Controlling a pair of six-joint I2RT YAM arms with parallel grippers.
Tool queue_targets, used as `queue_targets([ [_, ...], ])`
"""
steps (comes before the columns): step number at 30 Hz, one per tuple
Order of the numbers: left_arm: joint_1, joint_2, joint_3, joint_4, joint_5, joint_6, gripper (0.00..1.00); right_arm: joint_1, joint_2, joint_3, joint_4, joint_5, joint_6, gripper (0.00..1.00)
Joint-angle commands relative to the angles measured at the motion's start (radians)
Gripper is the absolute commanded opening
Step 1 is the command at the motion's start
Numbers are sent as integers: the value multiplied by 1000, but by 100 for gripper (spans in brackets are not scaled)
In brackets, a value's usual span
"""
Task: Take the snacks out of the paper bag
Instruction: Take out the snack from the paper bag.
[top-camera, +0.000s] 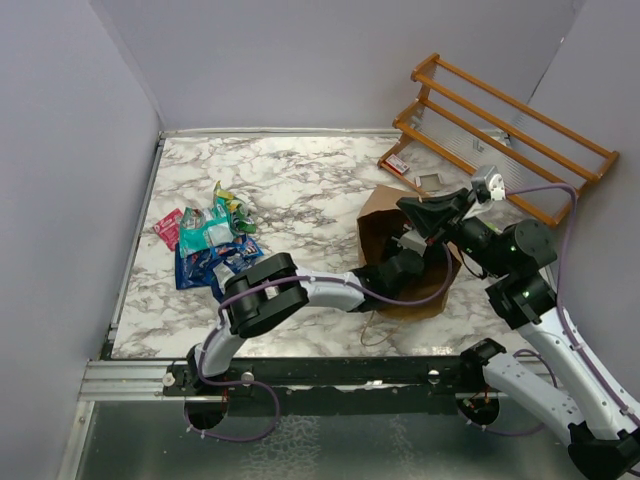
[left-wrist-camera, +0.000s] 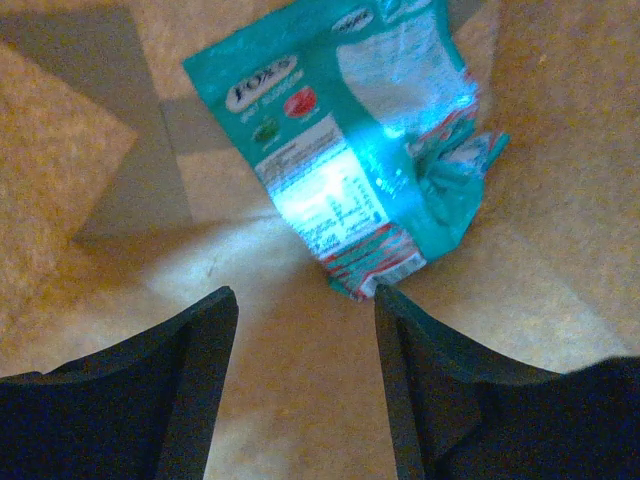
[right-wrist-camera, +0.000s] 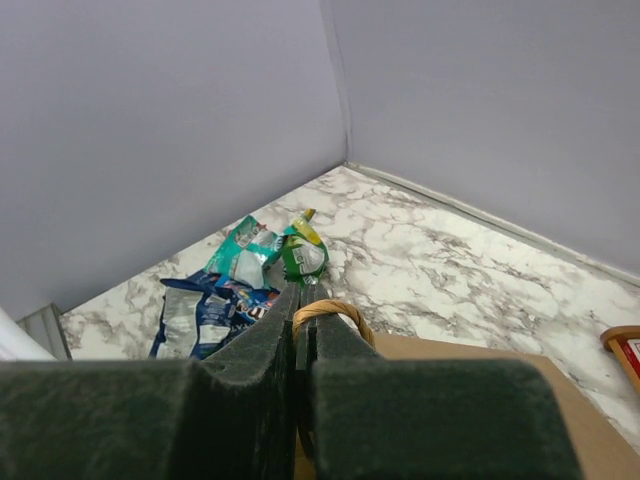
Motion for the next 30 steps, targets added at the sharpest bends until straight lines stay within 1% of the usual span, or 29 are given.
queue_targets([
  [1,-17,-71,24,-196,-84,-168,61,6,-23,-1,-4,86,6,2],
  [3,-34,-88,22,-221,-113,-169,62,6,-24,-5,-3,97,9,2],
  [6,-48,-96,56,-304,-171,-182,62,6,-17,-2,-7,98,8,2],
  [9,-50,-98,108,-400,-192,-244,64,5,-15,3,-11,83,8,2],
  [12,-50,-88,168,-481,-192,-300,66,6,-13,1,2,30,8,2],
  [16,-49,-67,134,-320,-157,-253,68,6,-11,3,26,-43,22,2],
  [19,-42,-23,151,-237,-126,-197,70,6,-10,4,38,-82,34,2],
  [27,0,44,139,-45,-42,-157,72,6,-35,13,4,-76,27,2],
  [28,3,50,138,-37,-25,-160,73,5,-37,14,-1,-73,24,2],
  [30,8,63,120,5,9,-160,86,5,-39,15,-2,-72,17,2],
])
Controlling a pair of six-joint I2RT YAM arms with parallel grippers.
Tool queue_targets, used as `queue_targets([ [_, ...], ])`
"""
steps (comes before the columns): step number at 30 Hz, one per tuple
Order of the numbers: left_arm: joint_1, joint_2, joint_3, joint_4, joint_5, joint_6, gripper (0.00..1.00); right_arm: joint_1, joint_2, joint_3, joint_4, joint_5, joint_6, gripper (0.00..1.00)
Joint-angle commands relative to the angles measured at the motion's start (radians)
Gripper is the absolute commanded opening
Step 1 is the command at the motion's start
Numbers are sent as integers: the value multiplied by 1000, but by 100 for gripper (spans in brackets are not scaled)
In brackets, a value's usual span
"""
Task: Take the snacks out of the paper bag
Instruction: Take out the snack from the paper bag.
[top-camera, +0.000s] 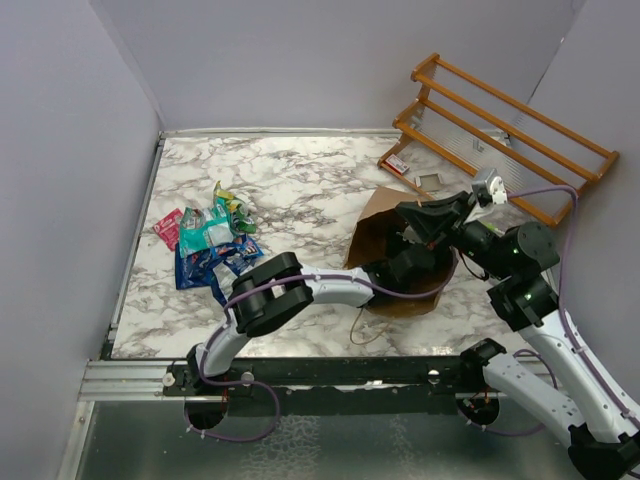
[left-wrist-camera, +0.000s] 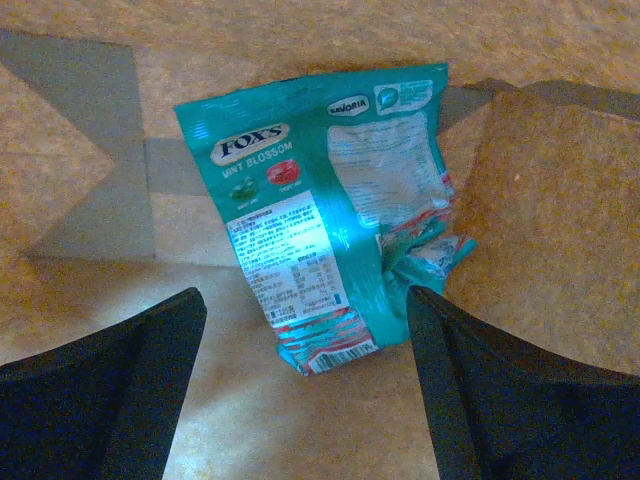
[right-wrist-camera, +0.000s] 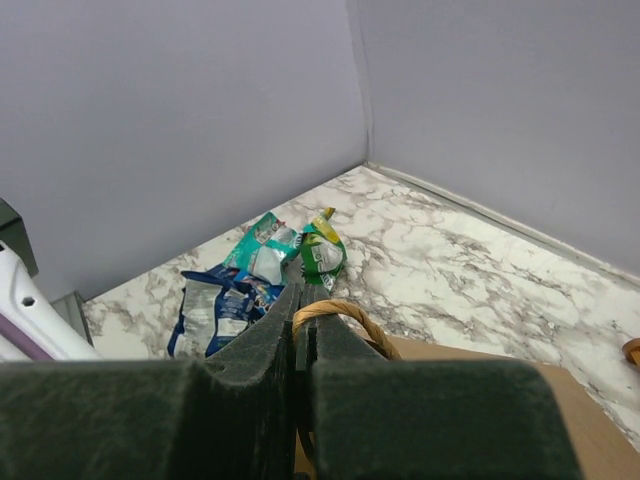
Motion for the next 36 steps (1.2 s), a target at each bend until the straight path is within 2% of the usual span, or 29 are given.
queue_targets([
  [1,14,36,-26,163,104,20,91,5,-22,17,2,-24,-7,2],
  [4,19,67,-25,203,118,35,97,6,-22,18,1,-23,-8,2],
  [6,25,100,15,159,109,40,99,5,-21,21,-2,-24,-8,2],
  [15,76,217,116,151,125,62,97,5,-27,28,-15,-13,-15,2],
  [18,80,229,131,174,155,99,88,6,-27,27,-17,-11,-13,2],
  [19,80,225,124,193,168,113,81,5,-27,28,-19,-9,-15,2],
  [21,79,210,110,208,192,135,58,5,-30,30,-23,-1,-21,2],
  [22,79,199,101,209,196,135,52,5,-32,29,-26,8,-23,2],
  [31,79,31,-42,232,266,138,22,5,-35,17,-32,71,-44,2],
  [36,71,-84,-129,183,369,132,16,5,-28,22,-35,111,-67,2],
])
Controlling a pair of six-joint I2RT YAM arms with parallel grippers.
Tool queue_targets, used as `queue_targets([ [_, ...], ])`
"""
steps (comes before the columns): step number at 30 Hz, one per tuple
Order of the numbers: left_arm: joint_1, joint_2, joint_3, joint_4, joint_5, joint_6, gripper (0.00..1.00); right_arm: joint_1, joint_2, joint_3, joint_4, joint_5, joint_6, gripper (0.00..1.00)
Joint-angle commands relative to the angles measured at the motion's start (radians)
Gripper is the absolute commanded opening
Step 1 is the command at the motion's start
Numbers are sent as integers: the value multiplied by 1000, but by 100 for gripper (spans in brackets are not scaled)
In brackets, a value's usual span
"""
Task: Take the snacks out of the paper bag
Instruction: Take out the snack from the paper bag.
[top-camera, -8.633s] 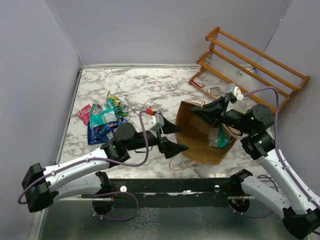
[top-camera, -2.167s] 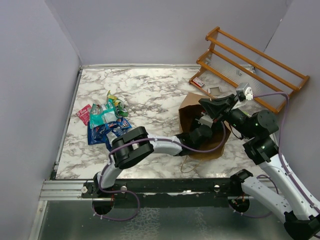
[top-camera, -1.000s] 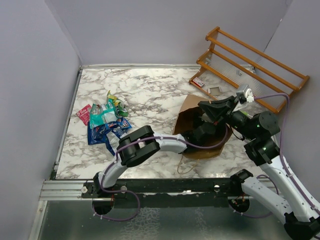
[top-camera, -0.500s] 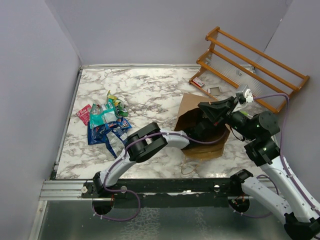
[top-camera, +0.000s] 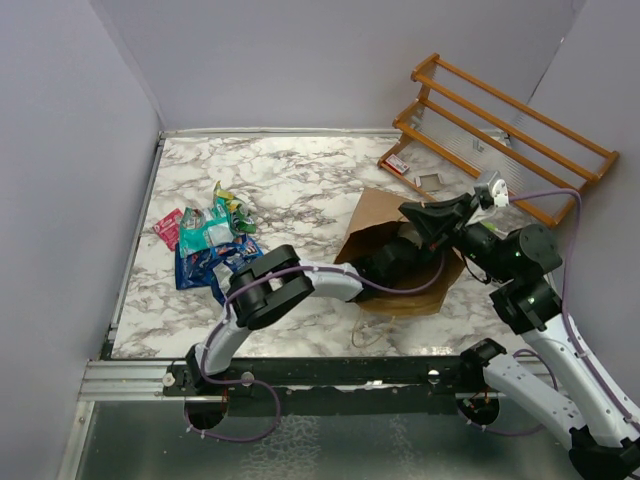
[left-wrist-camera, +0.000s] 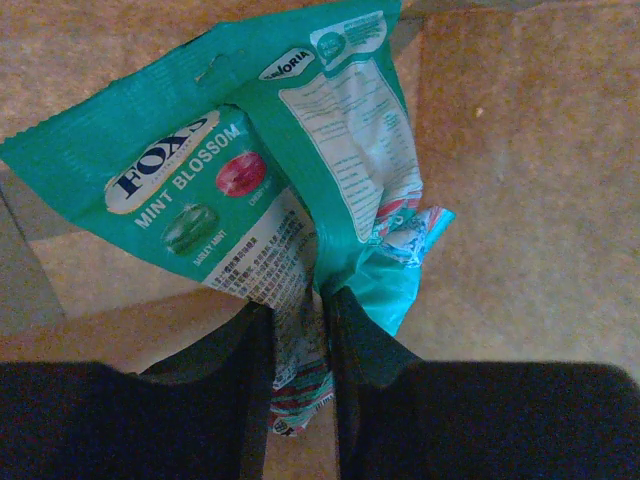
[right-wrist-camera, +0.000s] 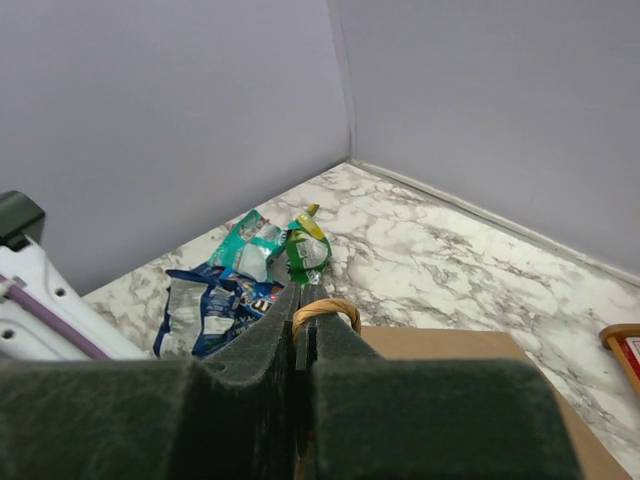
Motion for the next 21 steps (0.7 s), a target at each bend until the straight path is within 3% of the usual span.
queue_targets([
  [1,-12,-161,-70,-16,123,9,15,5,0,22,9,71,-38,2],
  [13,-93,-467,-278,-161,182,111,13,5,43,67,-5,271,-69,2],
  [21,-99,-787,-410,-250,359,206,10,6,49,87,-26,348,-96,2],
])
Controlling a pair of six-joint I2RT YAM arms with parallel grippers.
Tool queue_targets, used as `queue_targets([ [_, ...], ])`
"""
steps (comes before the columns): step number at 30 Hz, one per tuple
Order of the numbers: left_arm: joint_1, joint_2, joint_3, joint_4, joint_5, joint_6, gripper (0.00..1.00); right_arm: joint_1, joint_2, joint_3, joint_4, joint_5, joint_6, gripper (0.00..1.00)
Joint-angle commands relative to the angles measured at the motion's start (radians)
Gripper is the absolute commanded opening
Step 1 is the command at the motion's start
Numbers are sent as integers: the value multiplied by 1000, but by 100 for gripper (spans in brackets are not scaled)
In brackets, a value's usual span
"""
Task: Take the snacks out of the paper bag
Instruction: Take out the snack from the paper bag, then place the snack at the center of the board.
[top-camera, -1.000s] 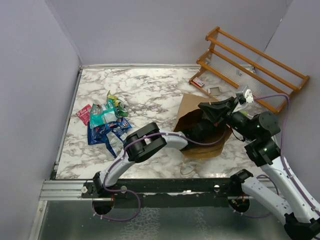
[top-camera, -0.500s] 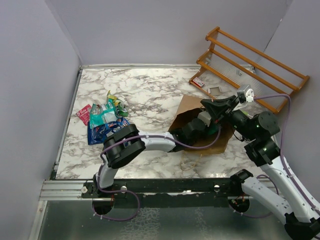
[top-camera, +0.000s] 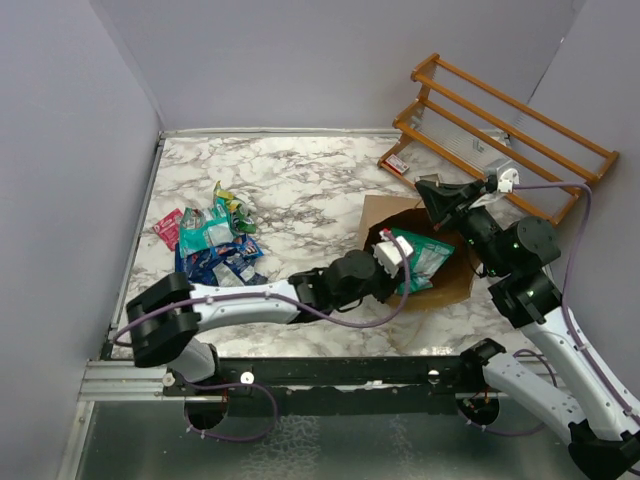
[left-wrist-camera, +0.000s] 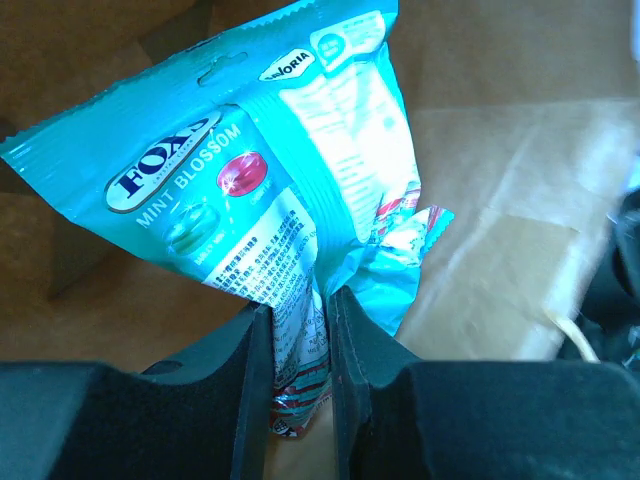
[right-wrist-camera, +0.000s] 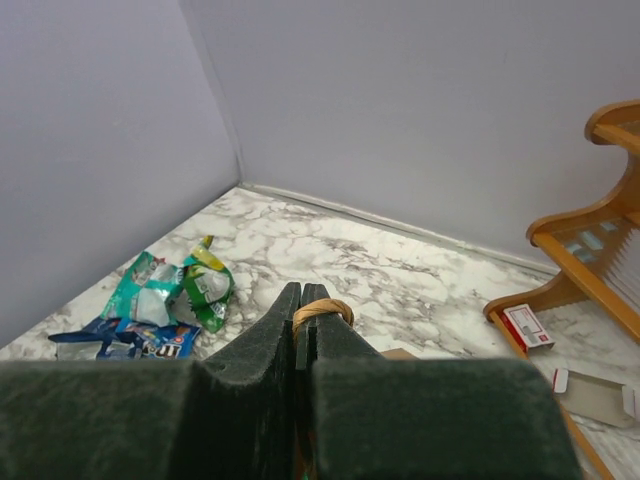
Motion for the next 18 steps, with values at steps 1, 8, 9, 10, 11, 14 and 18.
queue_targets([
  [1,1,-244,-64,-15,155,101,10,6,1,43,-22,80,-29,2],
  [8,1,-600,-107,-152,278,256,0,5,9,50,-30,95,-20,2],
  [9,1,-640,-103,-179,253,270,0,5,12,54,-35,91,-17,2],
  [10,1,-680,-100,-201,213,278,0,5,14,58,-41,82,-16,2],
  [11,1,-713,-91,-223,167,283,0,5,17,60,-45,73,-16,2],
  [14,1,-809,-75,-277,67,306,0,5,18,62,-52,37,-22,2],
  [18,1,-854,-57,-300,-255,284,0,6,6,75,-70,-52,-26,2],
])
